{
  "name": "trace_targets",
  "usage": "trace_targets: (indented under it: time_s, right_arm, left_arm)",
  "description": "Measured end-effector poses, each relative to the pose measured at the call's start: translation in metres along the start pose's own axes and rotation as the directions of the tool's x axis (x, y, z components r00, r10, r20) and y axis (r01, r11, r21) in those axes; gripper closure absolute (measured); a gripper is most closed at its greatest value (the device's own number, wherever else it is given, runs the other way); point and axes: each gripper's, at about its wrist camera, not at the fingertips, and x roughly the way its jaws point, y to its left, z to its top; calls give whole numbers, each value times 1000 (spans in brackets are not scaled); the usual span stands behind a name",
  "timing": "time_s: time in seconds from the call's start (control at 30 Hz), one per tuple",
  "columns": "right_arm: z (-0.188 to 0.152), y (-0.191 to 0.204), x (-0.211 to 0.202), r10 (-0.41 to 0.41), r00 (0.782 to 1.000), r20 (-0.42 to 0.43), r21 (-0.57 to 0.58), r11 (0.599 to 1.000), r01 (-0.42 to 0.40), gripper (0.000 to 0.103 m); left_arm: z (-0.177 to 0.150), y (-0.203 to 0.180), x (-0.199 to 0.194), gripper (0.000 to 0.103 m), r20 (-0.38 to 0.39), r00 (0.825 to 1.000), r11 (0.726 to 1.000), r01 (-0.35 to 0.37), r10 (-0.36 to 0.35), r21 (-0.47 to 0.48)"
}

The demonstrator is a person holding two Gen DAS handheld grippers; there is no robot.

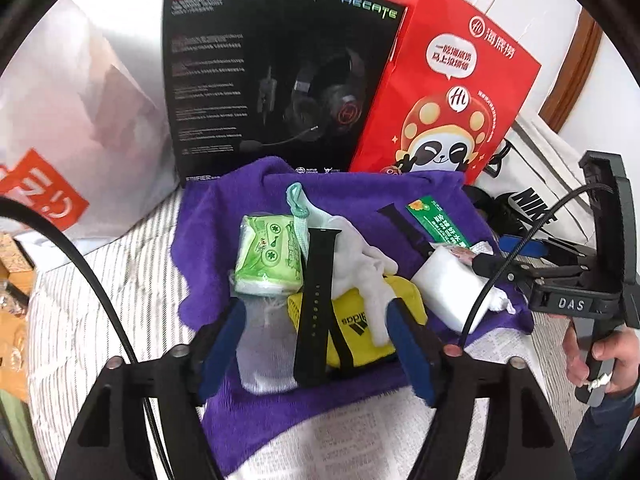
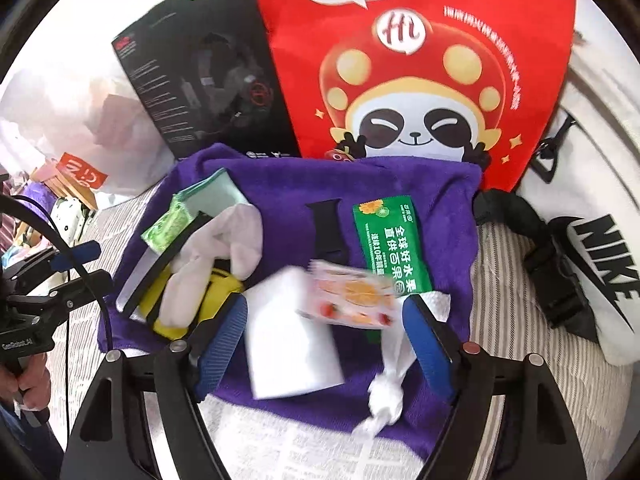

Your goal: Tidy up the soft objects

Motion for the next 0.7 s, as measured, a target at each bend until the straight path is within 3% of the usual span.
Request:
trace_targets:
  time_s: [0.13, 0.43, 0.7]
  right_arm:
    - [-10, 10, -20, -23, 999, 26, -8, 1000, 23, 13]
    - [-32, 20, -46, -62, 997, 39, 10, 998, 62, 12]
    - [-67, 27, -92, -130, 986, 105, 21, 991, 129, 3]
  left_arm:
    - [-8, -4, -17, 17, 20, 1000, 1000, -21, 21, -12]
    - [-31, -15, -46, 12, 38, 999, 999, -34, 35, -27]
    - [-44, -31, -76, 8, 69, 994, 996, -86, 87, -25]
